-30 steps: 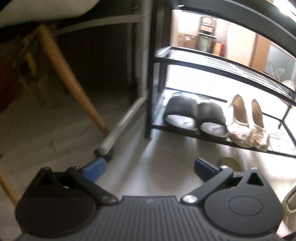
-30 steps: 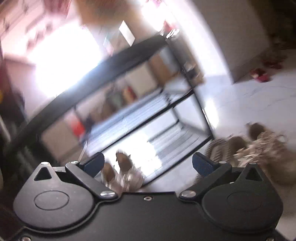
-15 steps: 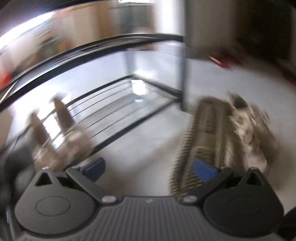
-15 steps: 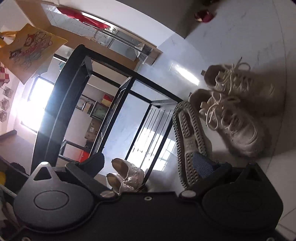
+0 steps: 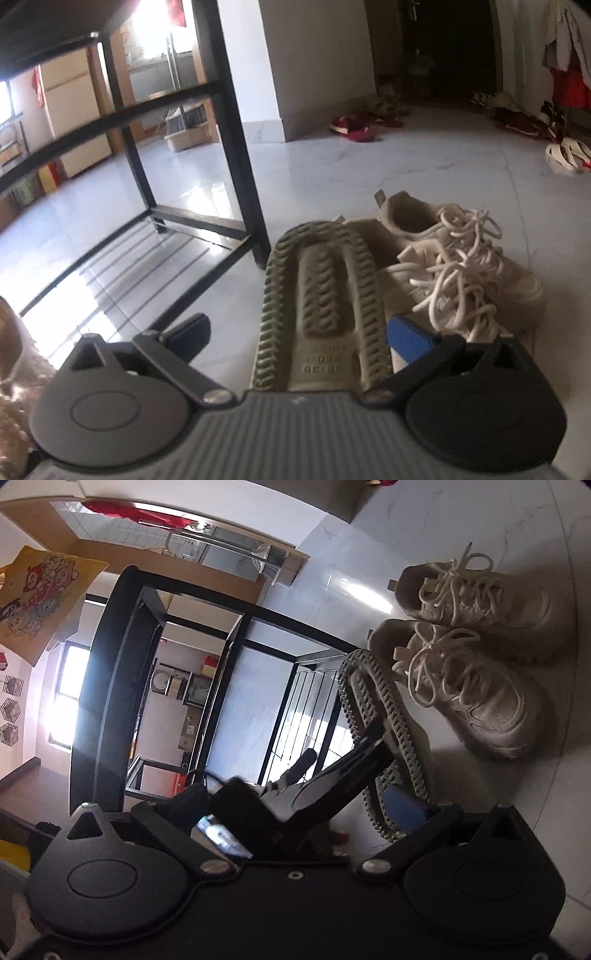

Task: Organize scattered shoes
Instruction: 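Grasp the olive-green treaded slide beside the white sneakers with the left gripper, then carry the held slide to the rack front and release it with the left gripper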

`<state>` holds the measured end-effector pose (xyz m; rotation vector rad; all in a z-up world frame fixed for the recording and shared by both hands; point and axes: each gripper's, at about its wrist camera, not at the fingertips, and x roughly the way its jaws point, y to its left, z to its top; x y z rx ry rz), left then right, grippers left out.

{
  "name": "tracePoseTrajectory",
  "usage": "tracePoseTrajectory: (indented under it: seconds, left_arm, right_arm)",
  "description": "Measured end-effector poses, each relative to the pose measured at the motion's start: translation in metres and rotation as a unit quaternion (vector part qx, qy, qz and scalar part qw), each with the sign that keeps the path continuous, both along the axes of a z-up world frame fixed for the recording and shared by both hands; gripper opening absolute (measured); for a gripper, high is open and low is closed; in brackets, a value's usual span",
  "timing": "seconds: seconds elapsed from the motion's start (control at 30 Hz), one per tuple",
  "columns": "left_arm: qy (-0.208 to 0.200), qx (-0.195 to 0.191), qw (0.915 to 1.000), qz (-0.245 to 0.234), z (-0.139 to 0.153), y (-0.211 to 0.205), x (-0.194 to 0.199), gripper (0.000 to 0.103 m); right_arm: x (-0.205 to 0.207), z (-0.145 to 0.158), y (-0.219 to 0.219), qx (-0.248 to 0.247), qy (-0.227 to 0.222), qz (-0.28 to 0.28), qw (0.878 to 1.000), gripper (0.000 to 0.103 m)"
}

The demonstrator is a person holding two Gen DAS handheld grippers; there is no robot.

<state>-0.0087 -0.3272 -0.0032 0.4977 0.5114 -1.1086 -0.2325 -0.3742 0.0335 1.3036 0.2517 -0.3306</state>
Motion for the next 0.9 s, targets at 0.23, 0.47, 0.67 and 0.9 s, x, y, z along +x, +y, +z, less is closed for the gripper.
tracePoseTrajectory:
  seconds: [0.23, 0.47, 0.67, 0.9]
  left_arm:
    - [0.061, 0.007, 0.9981, -0.003, -0.022, -0.018, 0.009, 0.102]
    - [0.035, 0.02, 0.9992, 0.0, -0.036, -0.018, 0.004, 0.102]
    - [0.053, 0.033, 0.998, 0.008, -0.044, -0.022, 0.007, 0.103]
    - [0.076, 0.036, 0.9963, 0.013, -0.042, -0.019, 0.014, 0.102]
  right_arm:
    - [0.005, -0.008, -0.004, 0.025, 0.002, 0.007, 1.0, 0.103]
    - [0.005, -0.009, -0.005, 0.034, 0.002, 0.009, 0.999, 0.103]
    - [0.005, -0.009, -0.005, 0.037, 0.001, 0.009, 0.999, 0.103]
    - [0.005, -0.011, -0.006, 0.045, 0.003, 0.009, 0.999, 0.103]
